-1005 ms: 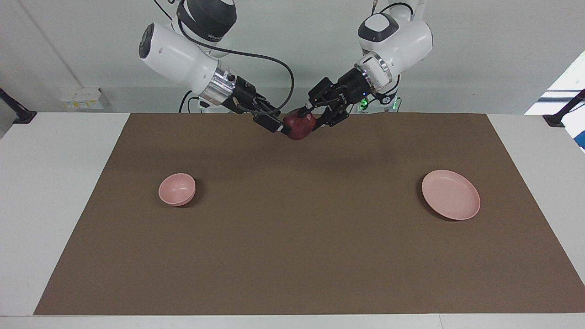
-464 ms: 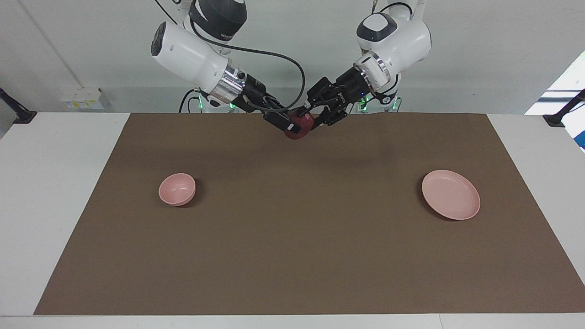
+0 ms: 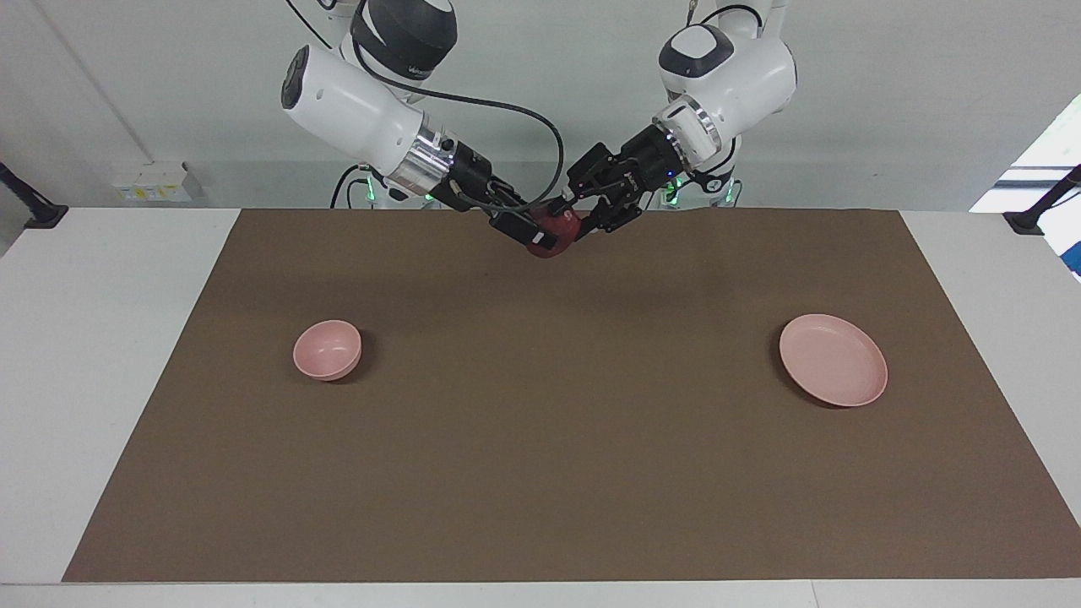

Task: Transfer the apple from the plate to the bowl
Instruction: 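Close the right gripper on the apple held by the left gripper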

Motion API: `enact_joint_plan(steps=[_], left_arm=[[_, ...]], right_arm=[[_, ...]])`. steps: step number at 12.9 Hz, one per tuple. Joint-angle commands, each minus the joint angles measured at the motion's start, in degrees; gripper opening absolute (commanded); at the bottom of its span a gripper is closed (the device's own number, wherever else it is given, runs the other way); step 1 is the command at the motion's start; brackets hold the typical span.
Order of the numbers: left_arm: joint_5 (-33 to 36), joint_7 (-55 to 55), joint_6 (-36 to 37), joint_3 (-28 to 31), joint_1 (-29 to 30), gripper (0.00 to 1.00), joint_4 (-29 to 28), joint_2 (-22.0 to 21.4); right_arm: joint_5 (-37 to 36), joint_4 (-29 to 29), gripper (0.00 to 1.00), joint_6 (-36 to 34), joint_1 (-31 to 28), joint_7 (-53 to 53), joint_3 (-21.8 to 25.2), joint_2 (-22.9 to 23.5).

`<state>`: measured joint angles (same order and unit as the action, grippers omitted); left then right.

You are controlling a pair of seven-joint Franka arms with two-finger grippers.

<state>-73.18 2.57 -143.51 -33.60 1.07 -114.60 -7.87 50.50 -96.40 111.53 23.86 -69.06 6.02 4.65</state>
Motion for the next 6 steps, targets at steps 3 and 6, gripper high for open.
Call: enact_joint_plan(steps=[3, 6], left_arm=[[-1.0, 1.1, -0.6, -0.2, 0.1, 0.36, -0.6, -1.4], [-0.5, 0.9, -0.7, -0.2, 0.2, 0.91, -0.3, -1.2]], right_arm=[[0.1, -0.5, 0.0, 0.6, 0.6, 0.4, -0.2, -0.1], [-0.4, -0.1, 0.0, 0.2, 0.0, 1.1, -0.2, -0.2]])
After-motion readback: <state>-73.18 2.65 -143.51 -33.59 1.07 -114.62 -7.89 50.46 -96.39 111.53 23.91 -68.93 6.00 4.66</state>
